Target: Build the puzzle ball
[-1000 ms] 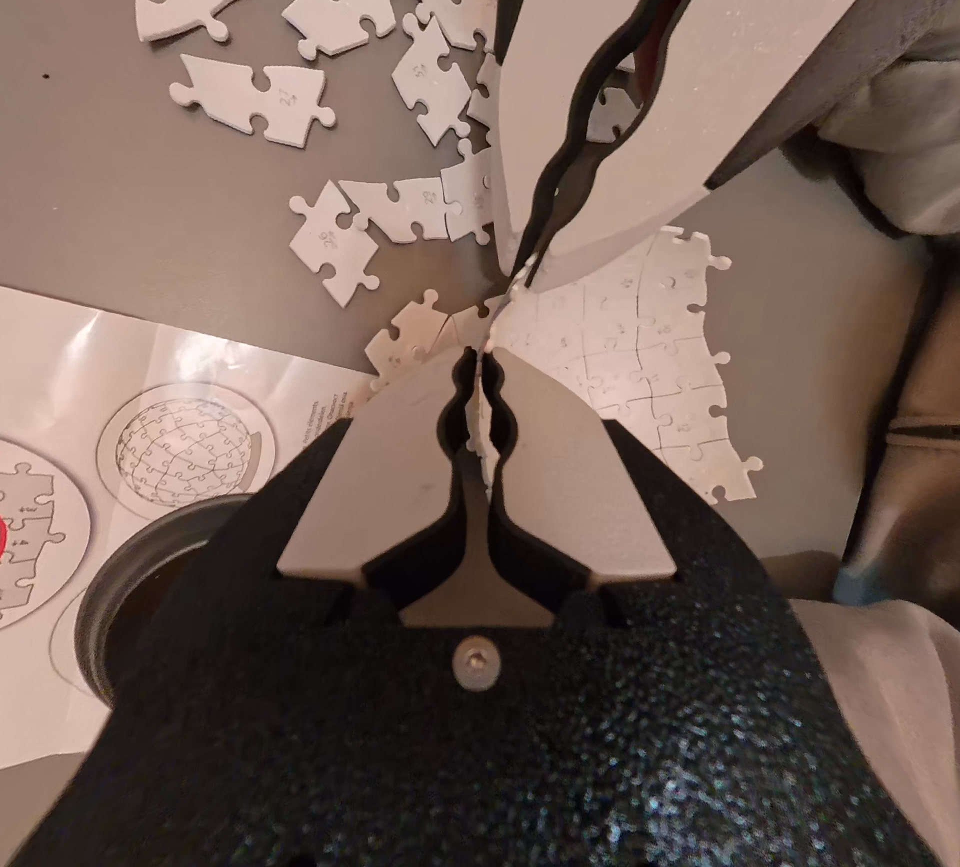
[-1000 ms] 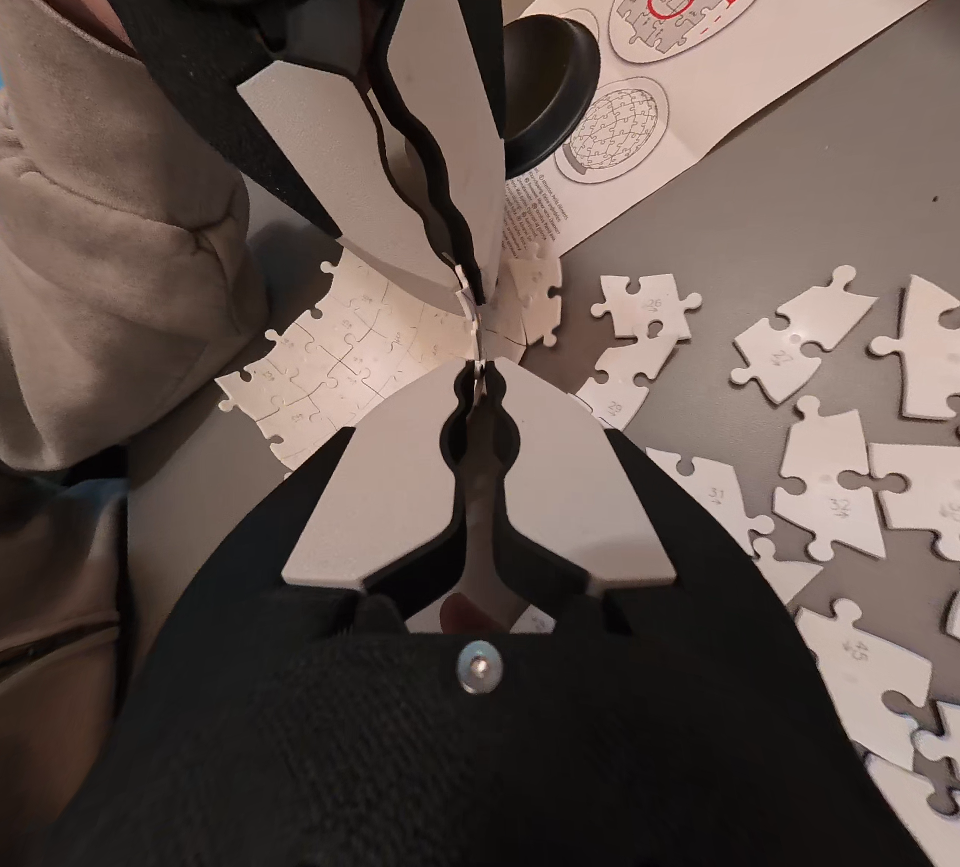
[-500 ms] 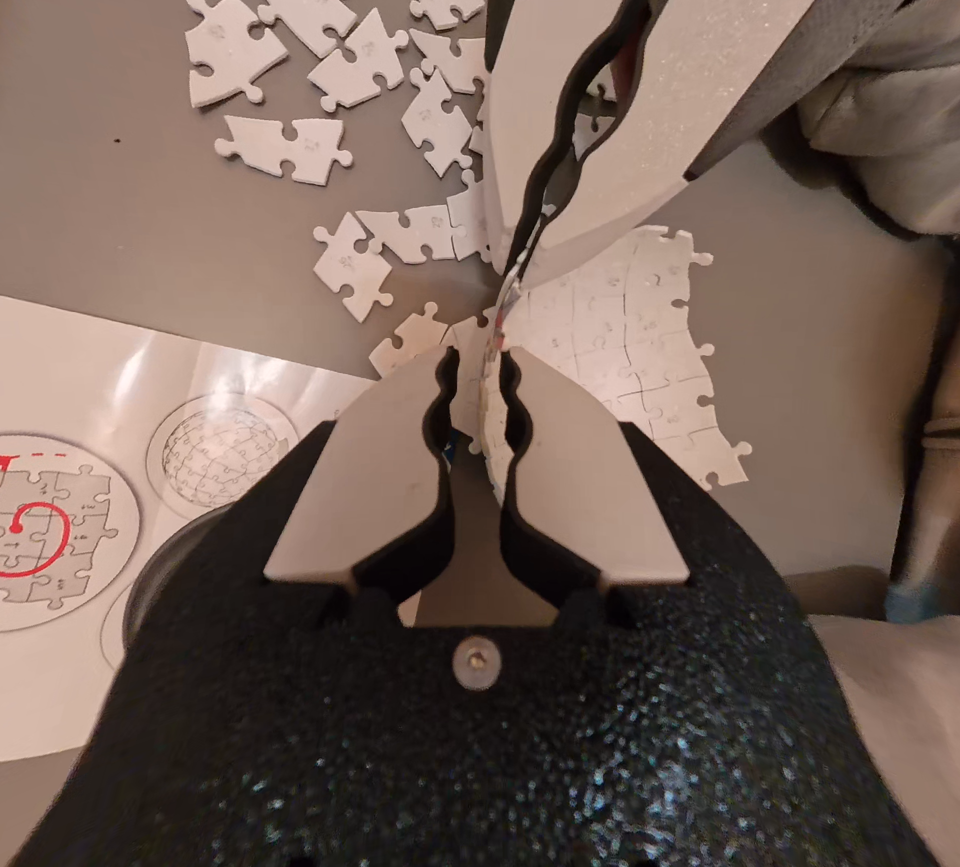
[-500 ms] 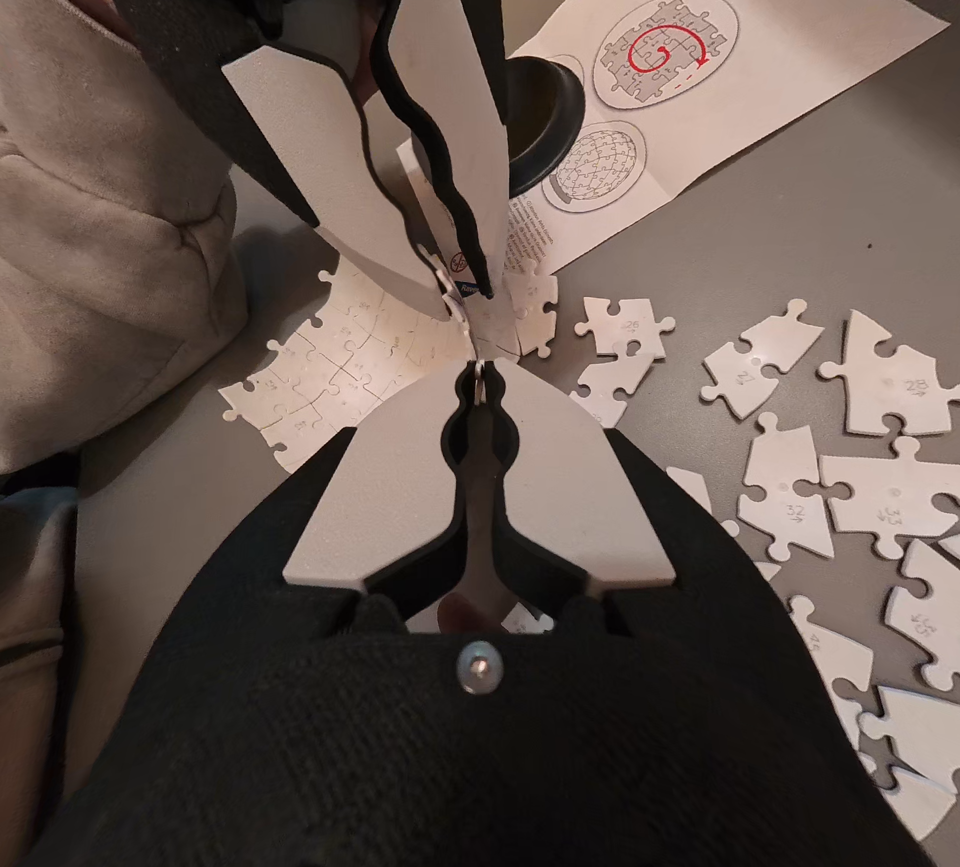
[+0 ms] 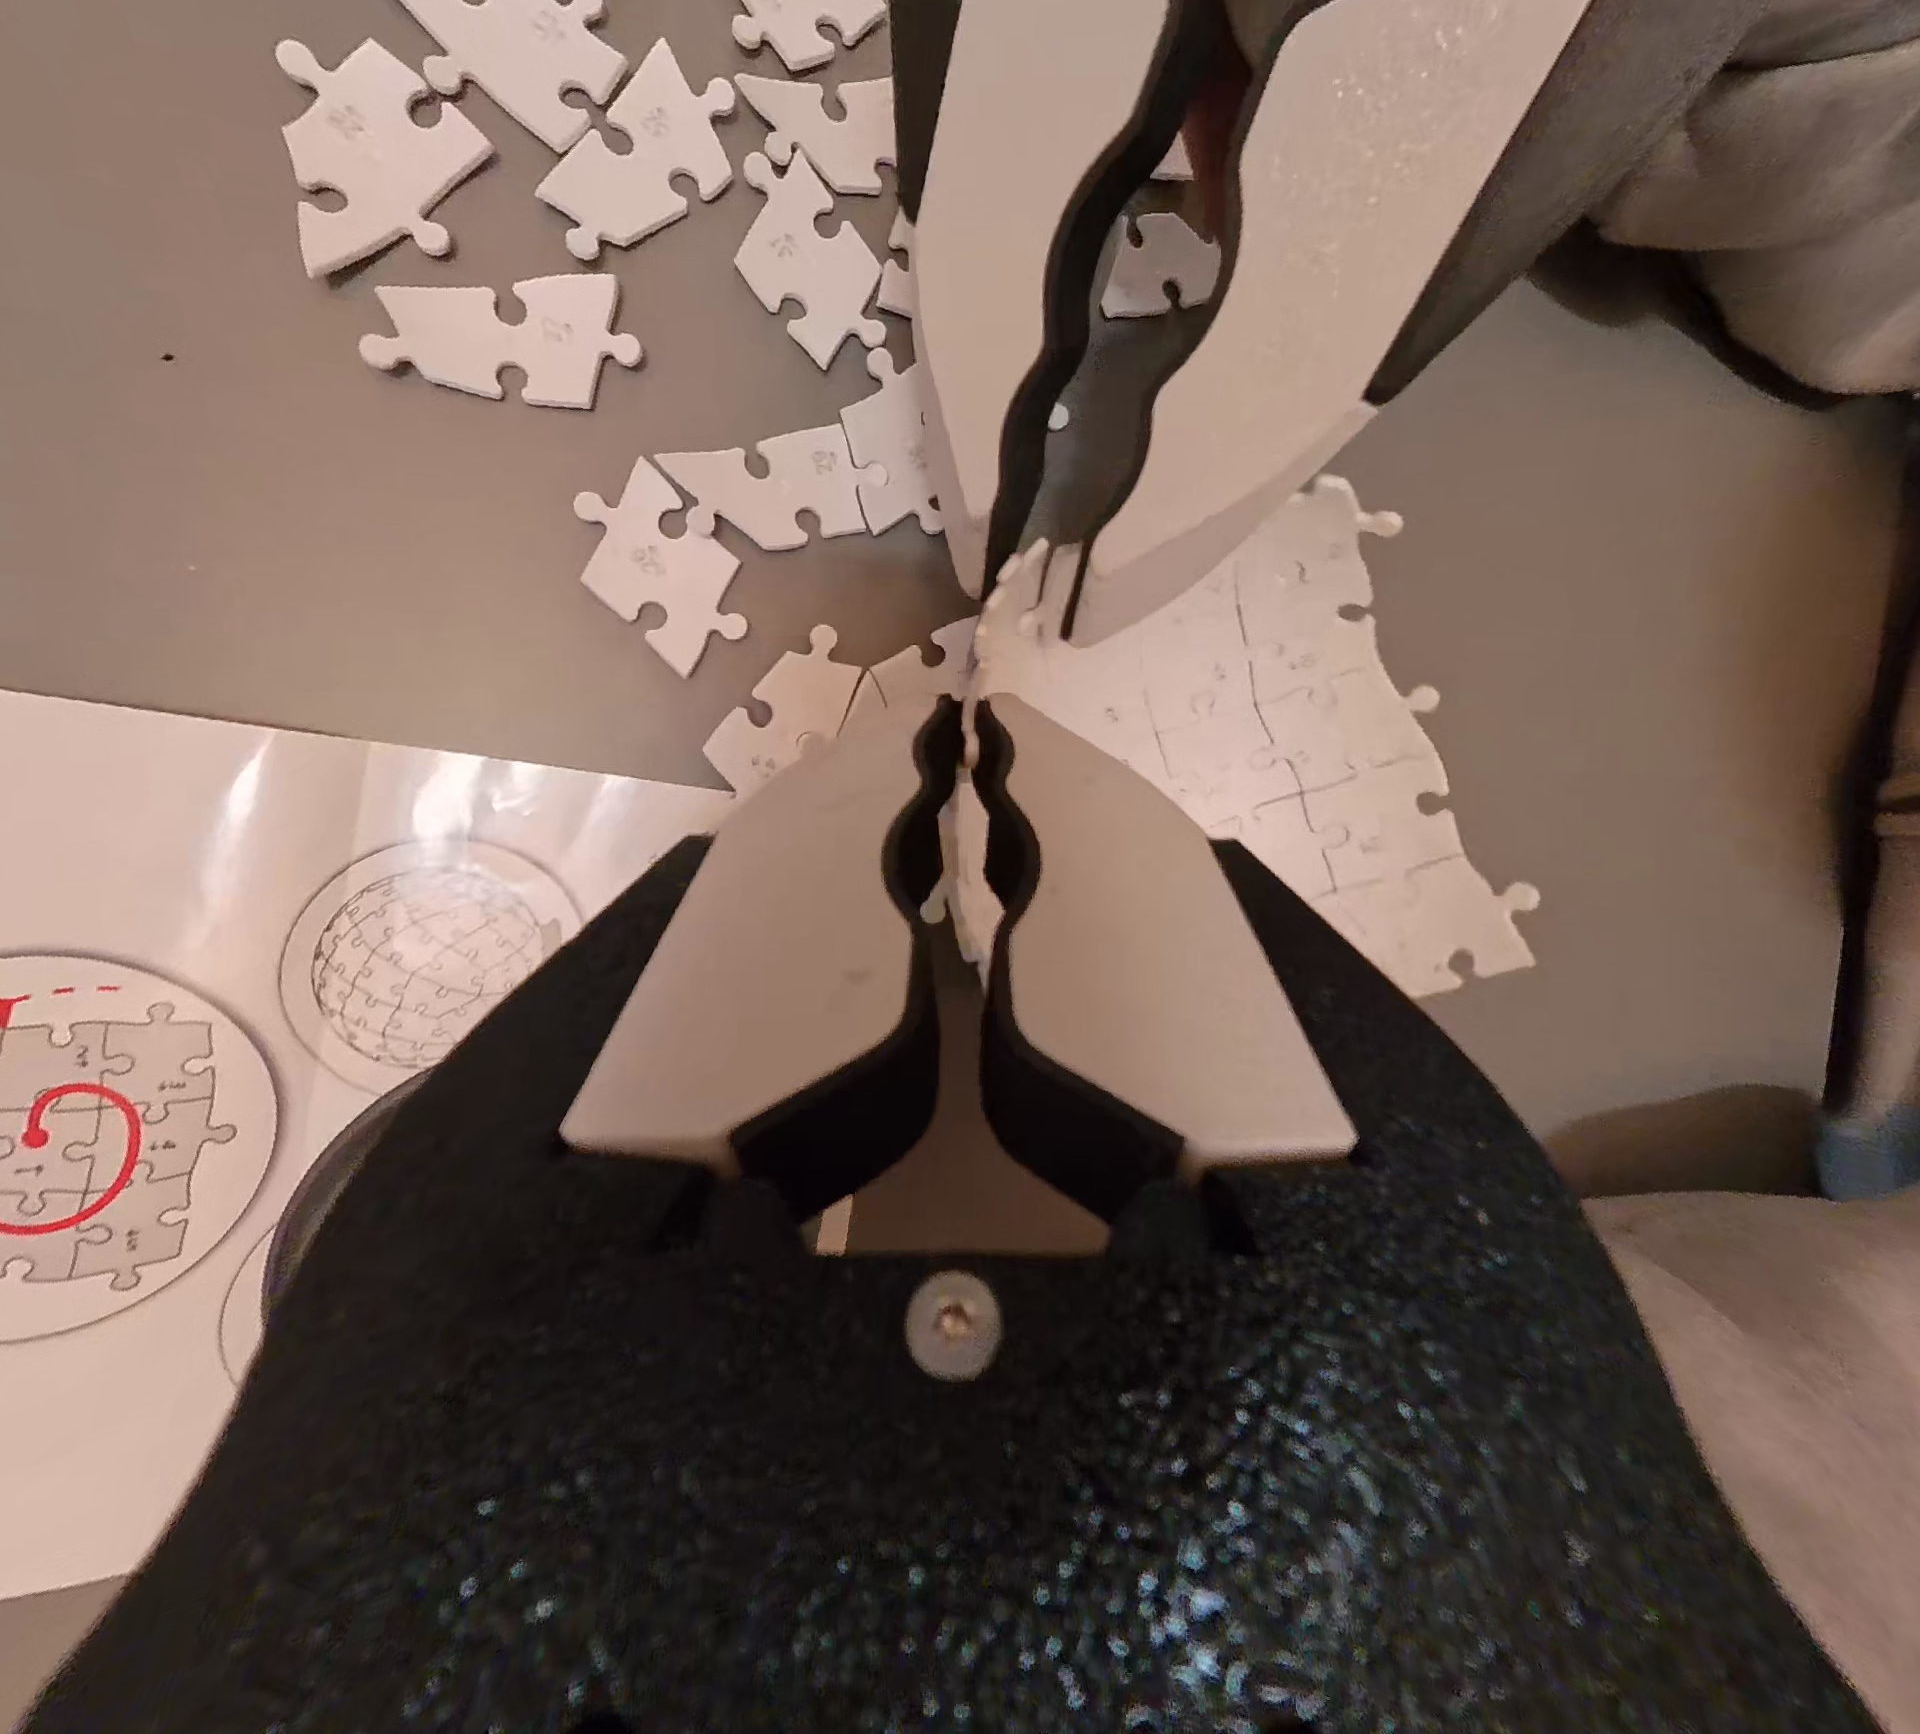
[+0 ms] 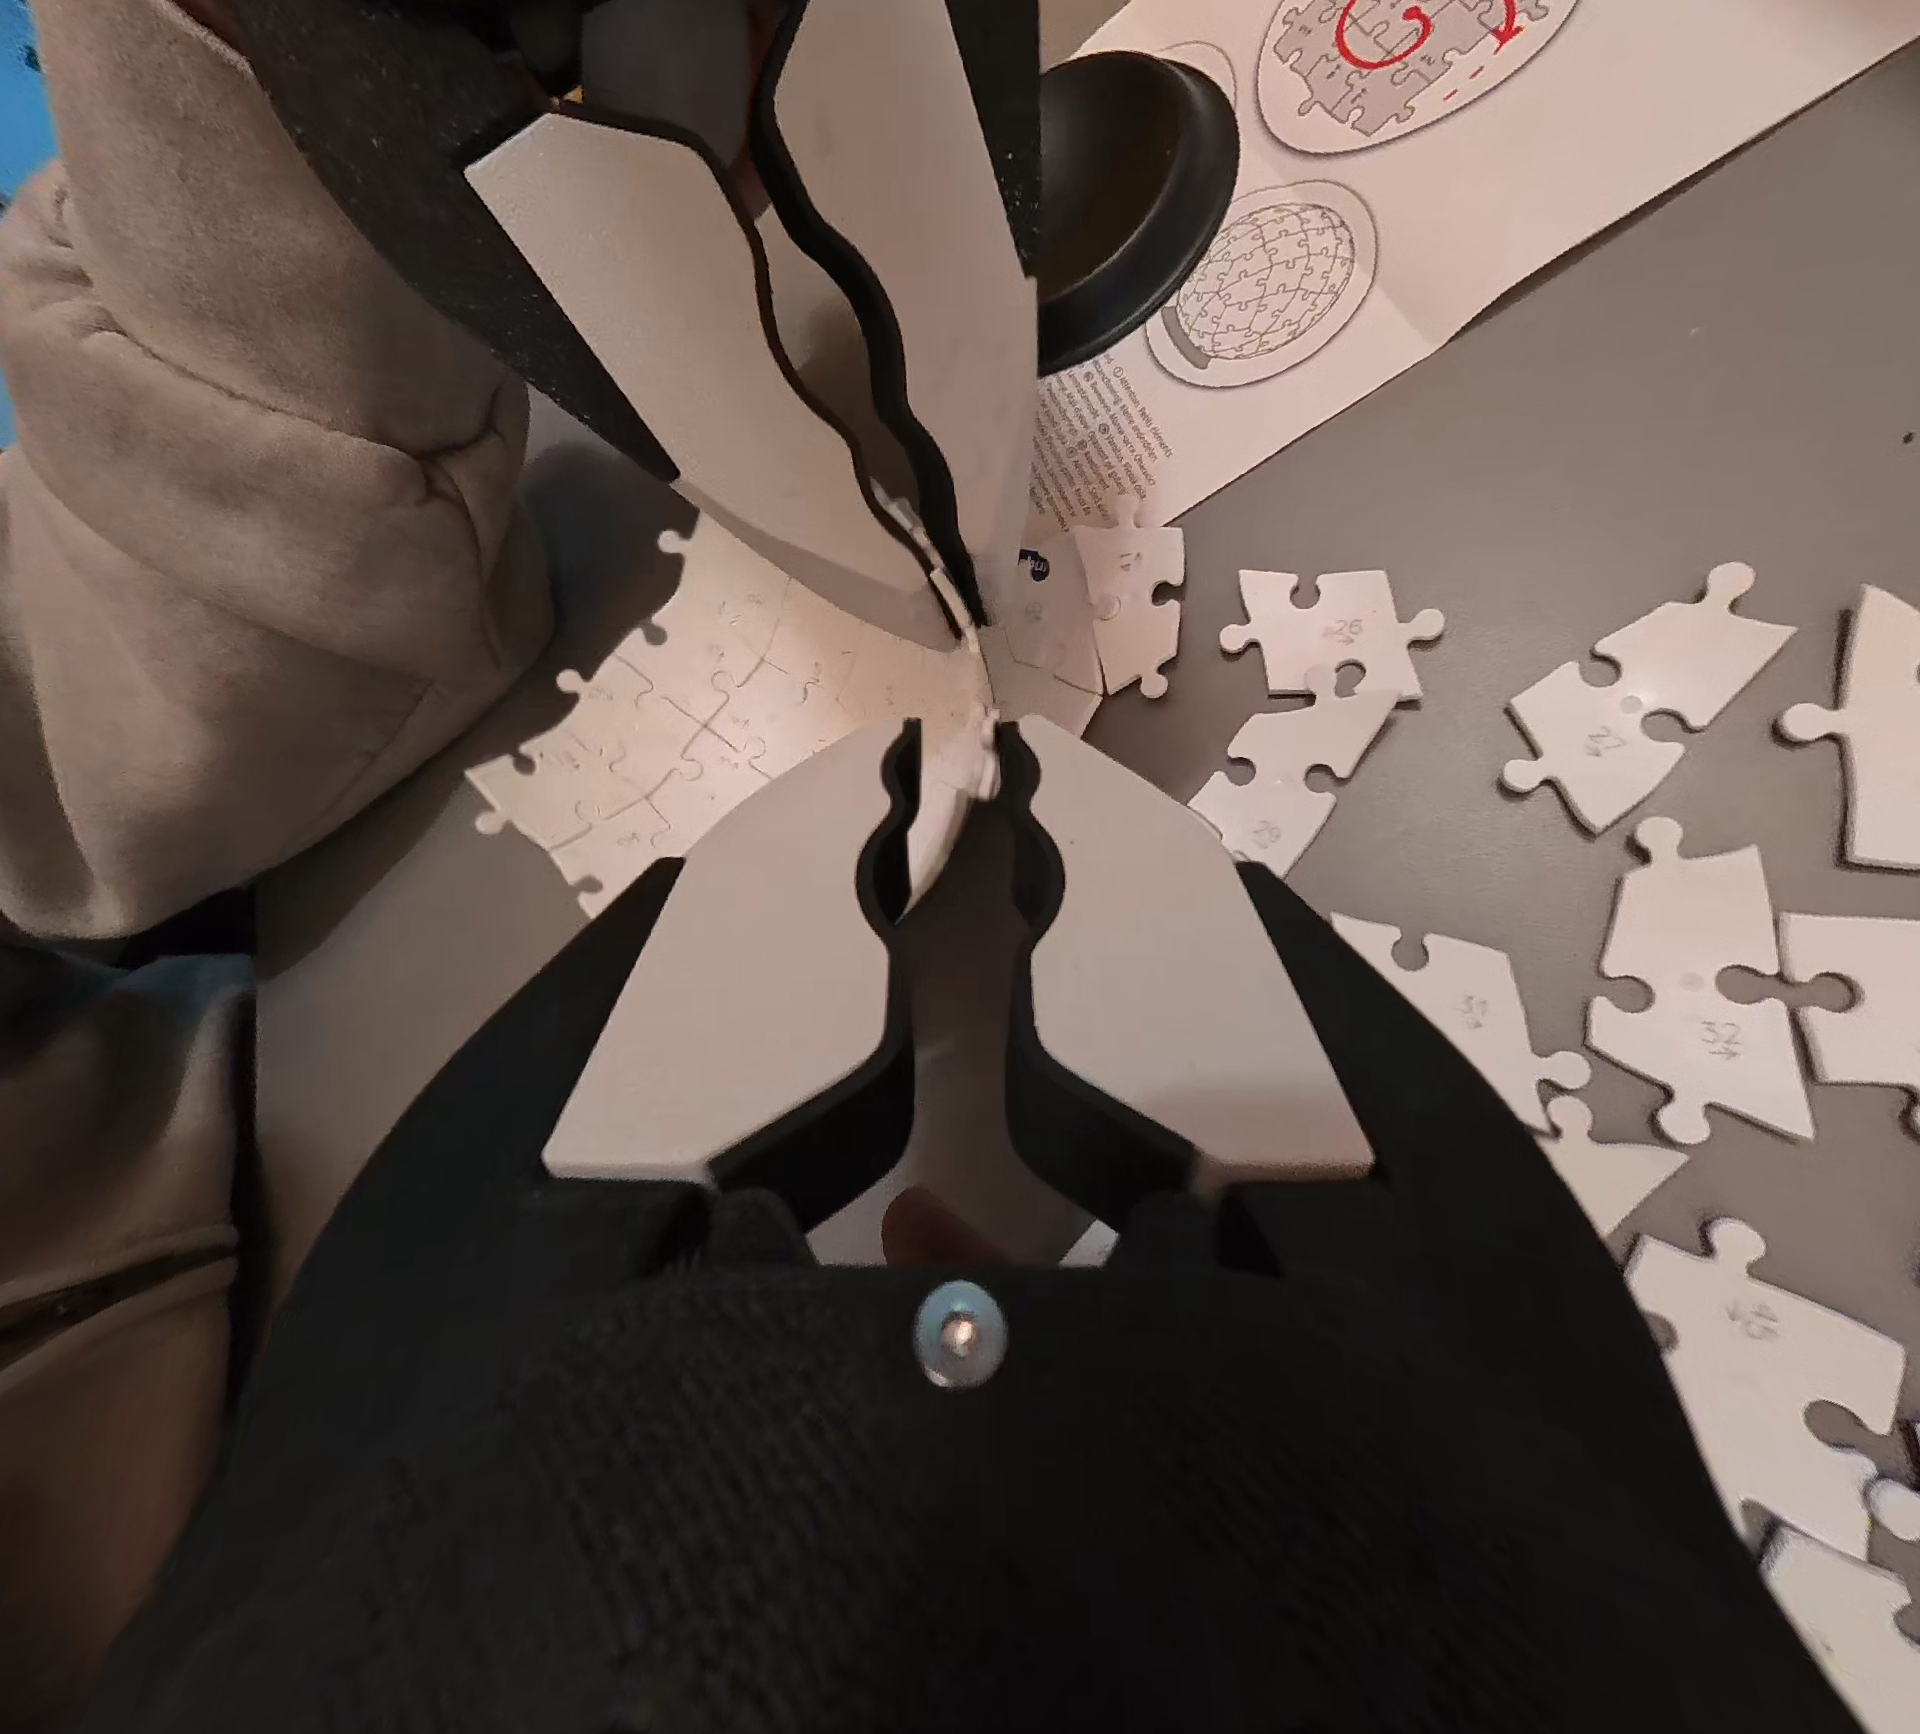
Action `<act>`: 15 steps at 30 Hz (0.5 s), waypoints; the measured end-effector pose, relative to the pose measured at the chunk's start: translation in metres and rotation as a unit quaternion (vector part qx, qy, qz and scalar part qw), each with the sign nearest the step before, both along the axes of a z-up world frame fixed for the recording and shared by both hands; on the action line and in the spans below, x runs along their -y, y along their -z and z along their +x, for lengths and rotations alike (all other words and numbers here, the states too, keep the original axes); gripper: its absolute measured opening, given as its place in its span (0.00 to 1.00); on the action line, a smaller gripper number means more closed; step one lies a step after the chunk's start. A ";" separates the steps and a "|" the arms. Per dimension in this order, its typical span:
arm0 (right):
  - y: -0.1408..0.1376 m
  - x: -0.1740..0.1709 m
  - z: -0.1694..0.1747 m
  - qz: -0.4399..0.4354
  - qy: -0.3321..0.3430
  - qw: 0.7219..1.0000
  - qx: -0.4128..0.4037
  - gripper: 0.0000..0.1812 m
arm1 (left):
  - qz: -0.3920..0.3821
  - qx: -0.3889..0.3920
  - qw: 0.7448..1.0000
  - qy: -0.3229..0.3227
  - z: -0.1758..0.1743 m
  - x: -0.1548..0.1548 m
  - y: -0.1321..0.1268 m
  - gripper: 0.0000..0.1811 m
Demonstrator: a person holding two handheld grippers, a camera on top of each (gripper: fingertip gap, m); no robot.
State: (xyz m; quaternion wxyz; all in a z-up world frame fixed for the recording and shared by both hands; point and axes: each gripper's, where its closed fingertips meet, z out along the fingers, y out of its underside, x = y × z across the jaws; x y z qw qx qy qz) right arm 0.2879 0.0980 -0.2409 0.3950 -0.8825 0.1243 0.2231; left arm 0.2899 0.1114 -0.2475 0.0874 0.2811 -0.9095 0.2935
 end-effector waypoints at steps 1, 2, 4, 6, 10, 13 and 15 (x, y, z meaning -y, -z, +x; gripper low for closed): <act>0.000 0.002 0.000 -0.005 0.001 1.000 -0.001 0.09 | 0.003 0.000 1.000 -0.001 0.000 -0.001 0.000 0.01; 0.001 0.004 -0.001 -0.011 0.000 1.000 -0.003 0.11 | 0.005 0.000 1.000 -0.002 0.000 -0.002 0.001 0.01; 0.000 0.010 -0.003 -0.021 -0.004 1.000 -0.010 0.14 | 0.009 -0.001 1.000 -0.003 0.000 -0.003 0.002 0.01; -0.001 0.009 0.001 -0.015 0.005 1.000 -0.004 0.12 | 0.009 -0.002 1.000 -0.003 0.000 -0.003 0.003 0.01; 0.006 0.007 0.001 -0.024 -0.002 1.000 -0.004 0.08 | 0.013 -0.004 1.000 0.001 -0.002 -0.003 0.003 0.01; 0.008 0.006 -0.001 -0.025 -0.008 1.000 -0.003 0.05 | 0.013 -0.006 1.000 0.002 -0.003 -0.004 0.003 0.01; 0.008 0.005 0.000 -0.024 -0.008 1.000 0.002 0.04 | 0.014 -0.005 1.000 0.003 -0.003 -0.005 0.003 0.01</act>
